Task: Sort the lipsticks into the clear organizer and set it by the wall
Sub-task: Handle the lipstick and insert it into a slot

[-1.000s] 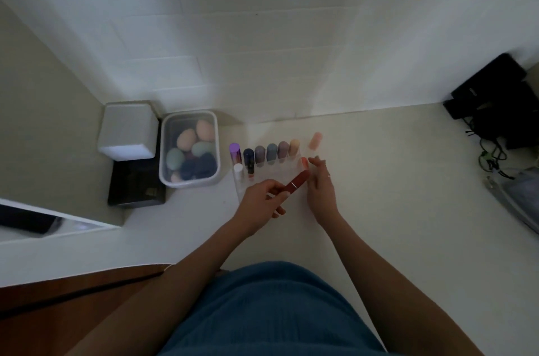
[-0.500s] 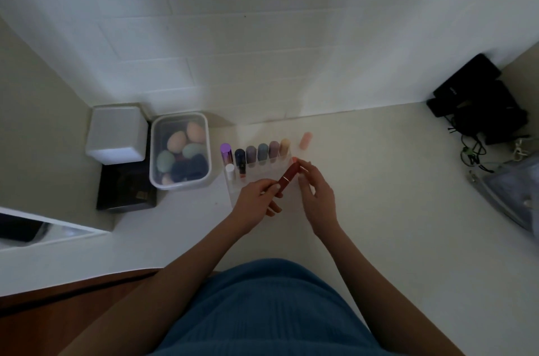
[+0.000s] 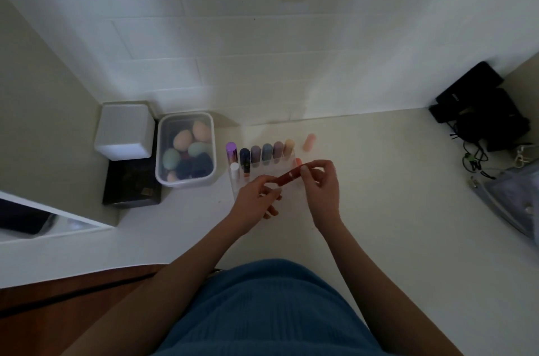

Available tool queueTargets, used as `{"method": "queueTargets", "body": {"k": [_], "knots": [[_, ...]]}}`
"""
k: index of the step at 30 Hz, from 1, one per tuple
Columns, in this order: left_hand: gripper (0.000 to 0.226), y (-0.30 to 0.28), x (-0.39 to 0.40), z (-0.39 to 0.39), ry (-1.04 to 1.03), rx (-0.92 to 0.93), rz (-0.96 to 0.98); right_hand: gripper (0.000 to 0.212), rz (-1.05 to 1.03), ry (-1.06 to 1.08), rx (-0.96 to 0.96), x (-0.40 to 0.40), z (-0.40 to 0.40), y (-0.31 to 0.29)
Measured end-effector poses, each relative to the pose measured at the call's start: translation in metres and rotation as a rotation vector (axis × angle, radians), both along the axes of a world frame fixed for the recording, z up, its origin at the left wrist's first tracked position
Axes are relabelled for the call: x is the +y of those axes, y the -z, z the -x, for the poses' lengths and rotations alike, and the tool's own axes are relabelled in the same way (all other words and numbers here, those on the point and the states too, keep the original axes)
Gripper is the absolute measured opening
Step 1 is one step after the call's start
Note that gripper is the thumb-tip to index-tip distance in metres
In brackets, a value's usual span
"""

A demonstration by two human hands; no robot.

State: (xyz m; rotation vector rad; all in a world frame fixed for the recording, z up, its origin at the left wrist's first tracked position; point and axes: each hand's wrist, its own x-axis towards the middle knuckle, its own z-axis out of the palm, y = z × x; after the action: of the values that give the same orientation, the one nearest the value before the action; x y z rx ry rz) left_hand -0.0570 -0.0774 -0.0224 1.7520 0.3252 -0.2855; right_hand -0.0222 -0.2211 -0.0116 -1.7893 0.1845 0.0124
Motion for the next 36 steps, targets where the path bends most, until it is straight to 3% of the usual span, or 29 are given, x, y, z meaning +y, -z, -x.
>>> {"method": "queueTargets", "body": {"k": [3,8,18,23,26,29,32,36], "knots": [[0.014,0.001,0.002,0.002,-0.011,0.011,-0.031,0.011,-0.026,0.133,-0.033,-0.009,-0.005,-0.004],[0.013,0.001,0.003,0.002,-0.06,0.021,-0.046,0.01,0.002,0.121,-0.034,-0.014,-0.012,-0.008],[0.013,0.003,0.002,0.006,0.119,-0.004,-0.252,0.015,0.273,-0.346,-0.262,0.037,-0.021,-0.019],[0.012,0.007,0.004,0.009,0.117,-0.018,-0.265,0.009,0.575,-0.536,-0.232,0.046,-0.026,-0.004],[0.014,0.008,0.005,0.01,0.112,-0.01,-0.25,0.016,0.573,-0.509,-0.246,0.043,-0.026,0.001],[0.016,0.008,0.006,0.009,0.11,0.007,-0.241,0.014,0.453,-0.294,-0.274,0.027,-0.026,0.003],[0.016,0.008,0.006,0.008,0.078,0.018,-0.215,0.017,0.509,-0.13,-0.196,0.003,-0.032,0.012],[0.015,0.009,0.006,0.009,0.064,0.035,-0.189,0.035,0.741,-0.308,-0.025,-0.015,-0.047,0.023]]}}
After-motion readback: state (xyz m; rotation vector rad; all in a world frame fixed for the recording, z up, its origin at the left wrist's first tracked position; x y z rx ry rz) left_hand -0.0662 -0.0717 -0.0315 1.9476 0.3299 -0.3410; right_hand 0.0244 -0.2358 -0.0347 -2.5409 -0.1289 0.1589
